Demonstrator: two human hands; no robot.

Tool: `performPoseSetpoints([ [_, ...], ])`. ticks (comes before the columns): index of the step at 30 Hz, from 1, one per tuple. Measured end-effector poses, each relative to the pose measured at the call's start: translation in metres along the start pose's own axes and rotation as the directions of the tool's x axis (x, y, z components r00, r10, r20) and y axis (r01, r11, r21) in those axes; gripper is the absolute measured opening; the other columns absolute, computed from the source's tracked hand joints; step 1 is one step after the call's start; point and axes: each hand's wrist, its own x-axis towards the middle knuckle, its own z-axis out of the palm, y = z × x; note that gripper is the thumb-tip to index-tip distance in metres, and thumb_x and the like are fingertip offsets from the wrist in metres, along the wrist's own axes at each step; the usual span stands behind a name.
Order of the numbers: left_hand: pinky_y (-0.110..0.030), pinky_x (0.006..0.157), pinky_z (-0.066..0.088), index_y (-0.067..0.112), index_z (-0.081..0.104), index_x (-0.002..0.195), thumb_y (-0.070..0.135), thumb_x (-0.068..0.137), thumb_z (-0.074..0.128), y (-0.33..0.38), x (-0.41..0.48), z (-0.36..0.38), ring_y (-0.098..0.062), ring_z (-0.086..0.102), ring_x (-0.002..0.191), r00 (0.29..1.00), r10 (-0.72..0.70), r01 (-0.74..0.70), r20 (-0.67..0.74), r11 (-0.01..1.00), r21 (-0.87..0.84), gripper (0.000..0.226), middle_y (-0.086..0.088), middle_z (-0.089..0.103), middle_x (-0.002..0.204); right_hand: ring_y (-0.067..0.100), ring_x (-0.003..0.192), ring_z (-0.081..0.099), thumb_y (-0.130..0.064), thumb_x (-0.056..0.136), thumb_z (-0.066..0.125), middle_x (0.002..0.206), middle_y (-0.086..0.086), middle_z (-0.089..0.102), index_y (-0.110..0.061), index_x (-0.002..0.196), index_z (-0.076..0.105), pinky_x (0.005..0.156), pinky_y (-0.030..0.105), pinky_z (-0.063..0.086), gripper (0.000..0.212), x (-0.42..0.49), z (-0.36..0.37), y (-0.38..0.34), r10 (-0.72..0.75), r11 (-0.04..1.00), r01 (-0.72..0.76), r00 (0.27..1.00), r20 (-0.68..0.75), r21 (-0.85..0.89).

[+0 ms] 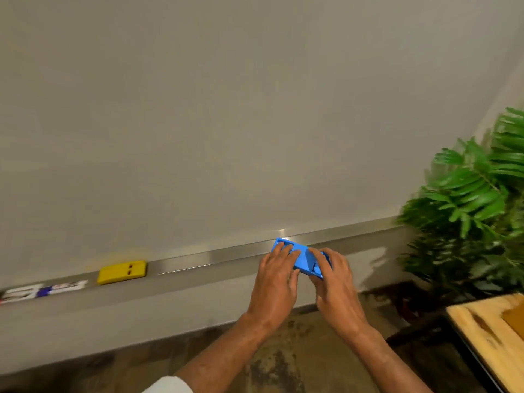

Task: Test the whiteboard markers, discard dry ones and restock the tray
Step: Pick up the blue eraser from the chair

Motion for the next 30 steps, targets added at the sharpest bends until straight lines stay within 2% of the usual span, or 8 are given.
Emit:
performPoseSetpoints([
  [5,-0.033,0.125,0.025,0.020,0.053,0.147,0.016,0.102,0.061,-0.063,-0.016,-0.064,-0.004,0.027,0.146,0.992,-0.115,0.117,-0.054,0.992,0.041,0.046,0.003,0.049,0.154,0.017,0.126,0.038,0.001,0.087,0.065,0.137,0.000,0.040,-0.021,0.143,0.041,0.103,0.039,0.046,0.065,0.020,0.067,-0.064,-0.079,0.993,0.074,0.995,0.054,0.090],
  [10,-0.037,0.126,0.026,0.020,0.051,0.149,0.018,0.103,0.060,-0.111,-0.026,-0.101,-0.004,0.022,0.149,0.967,-0.229,0.238,-0.110,0.968,0.079,0.047,0.003,0.045,0.157,0.020,0.123,0.042,0.001,0.087,0.065,0.134,0.001,0.044,-0.020,0.141,0.043,0.100,0.038,0.047,0.062,0.043,0.117,-0.106,-0.179,0.977,0.163,0.977,0.115,0.136],
  [14,-0.035,0.127,0.022,0.020,0.048,0.151,0.018,0.104,0.059,-0.142,-0.028,-0.116,-0.002,0.015,0.148,0.934,-0.315,0.335,-0.167,0.936,0.105,0.049,0.003,0.041,0.160,0.019,0.122,0.043,0.003,0.086,0.067,0.133,0.003,0.046,-0.017,0.140,0.045,0.100,0.036,0.048,0.062,0.061,0.156,-0.127,-0.250,0.962,0.226,0.955,0.159,0.155],
  [17,-0.028,0.126,0.015,0.021,0.045,0.153,0.019,0.105,0.055,-0.160,-0.026,-0.120,-0.002,0.013,0.149,0.905,-0.376,0.405,-0.199,0.904,0.134,0.049,0.005,0.036,0.162,0.020,0.120,0.044,0.004,0.083,0.068,0.131,0.003,0.049,-0.017,0.139,0.047,0.099,0.035,0.048,0.063,0.076,0.181,-0.134,-0.309,0.946,0.279,0.932,0.191,0.168],
  [20,-0.019,0.122,0.005,0.023,0.041,0.155,0.021,0.107,0.050,-0.174,-0.021,-0.120,-0.008,0.015,0.155,0.868,-0.447,0.483,-0.217,0.861,0.159,0.049,0.007,0.032,0.164,0.022,0.119,0.046,0.004,0.082,0.070,0.130,0.005,0.051,-0.016,0.138,0.048,0.098,0.039,0.049,0.063,0.093,0.203,-0.136,-0.358,0.930,0.323,0.905,0.231,0.176],
  [23,-0.015,0.120,-0.001,0.024,0.037,0.157,0.022,0.109,0.046,-0.190,-0.017,-0.118,-0.010,0.013,0.156,0.837,-0.501,0.540,-0.221,0.823,0.178,0.049,0.007,0.027,0.166,0.025,0.118,0.048,0.006,0.079,0.072,0.128,0.008,0.052,-0.015,0.138,0.048,0.096,0.042,0.050,0.067,0.107,0.224,-0.136,-0.391,0.919,0.356,0.881,0.267,0.170],
  [26,-0.017,0.121,-0.002,0.024,0.031,0.159,0.020,0.110,0.041,-0.208,-0.015,-0.116,-0.009,0.006,0.157,0.818,-0.532,0.570,-0.218,0.799,0.190,0.051,0.008,0.020,0.168,0.027,0.118,0.050,0.006,0.075,0.076,0.128,0.009,0.052,-0.014,0.137,0.048,0.096,0.044,0.051,0.071,0.119,0.243,-0.137,-0.426,0.904,0.396,0.858,0.286,0.159],
  [30,-0.032,0.129,0.007,0.021,0.026,0.161,0.016,0.110,0.040,-0.236,-0.015,-0.116,-0.010,0.002,0.157,0.818,-0.546,0.574,-0.178,0.790,0.214,0.053,0.006,0.015,0.168,0.028,0.115,0.051,0.008,0.071,0.078,0.126,0.010,0.054,-0.015,0.135,0.049,0.094,0.044,0.053,0.074,0.132,0.269,-0.141,-0.431,0.902,0.405,0.850,0.304,0.146],
])
